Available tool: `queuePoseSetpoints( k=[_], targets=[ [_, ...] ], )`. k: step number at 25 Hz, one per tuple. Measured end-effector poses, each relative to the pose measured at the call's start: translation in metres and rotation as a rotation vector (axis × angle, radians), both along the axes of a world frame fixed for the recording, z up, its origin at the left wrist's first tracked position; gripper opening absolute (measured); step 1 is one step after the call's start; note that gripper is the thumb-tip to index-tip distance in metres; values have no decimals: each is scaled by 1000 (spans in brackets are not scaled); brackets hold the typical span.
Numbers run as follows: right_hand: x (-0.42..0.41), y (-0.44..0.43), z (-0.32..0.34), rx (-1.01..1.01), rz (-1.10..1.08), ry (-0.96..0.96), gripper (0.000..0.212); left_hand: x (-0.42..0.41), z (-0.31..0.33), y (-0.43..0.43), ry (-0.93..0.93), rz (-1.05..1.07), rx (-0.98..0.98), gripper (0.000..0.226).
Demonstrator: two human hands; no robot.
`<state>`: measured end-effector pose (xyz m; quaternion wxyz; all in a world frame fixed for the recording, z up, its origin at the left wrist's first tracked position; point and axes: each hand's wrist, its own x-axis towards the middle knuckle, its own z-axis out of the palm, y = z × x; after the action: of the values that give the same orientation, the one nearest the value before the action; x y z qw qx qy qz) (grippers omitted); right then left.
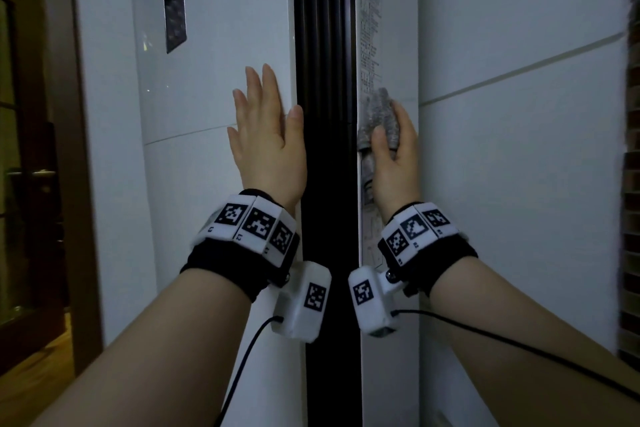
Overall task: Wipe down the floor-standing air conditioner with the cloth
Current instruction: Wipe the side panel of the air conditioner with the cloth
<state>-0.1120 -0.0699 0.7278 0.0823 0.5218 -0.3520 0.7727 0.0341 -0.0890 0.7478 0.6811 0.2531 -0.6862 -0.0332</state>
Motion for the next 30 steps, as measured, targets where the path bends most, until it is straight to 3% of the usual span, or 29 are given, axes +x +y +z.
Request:
queuePoseSetpoints(
  k=[3,8,11,15,19,24,30],
  targets=[
    [0,0,-8,3,-11,72,42,-8,2,8,38,27,40,54],
    [-9,1,-1,85,-48,-68,41,-14,4,15,87,67,72,53],
    [-13,1,-10,52,-40,26,43,-16,4,18,97,93,72,53],
    [-24,-3,-3,71,-50,-61,44,-18,4,18,94,119,66,53],
    [-21,-8,-10,28,-106,28,43,-20,2,17,102,146,30,52],
    [-23,-9,-2,86,-110,-15,44,-21,1,19,109,188,2,54],
    [-37,-10,-11,100,-115,95,46,-53,7,37,-22,447,-108,58]
  ],
)
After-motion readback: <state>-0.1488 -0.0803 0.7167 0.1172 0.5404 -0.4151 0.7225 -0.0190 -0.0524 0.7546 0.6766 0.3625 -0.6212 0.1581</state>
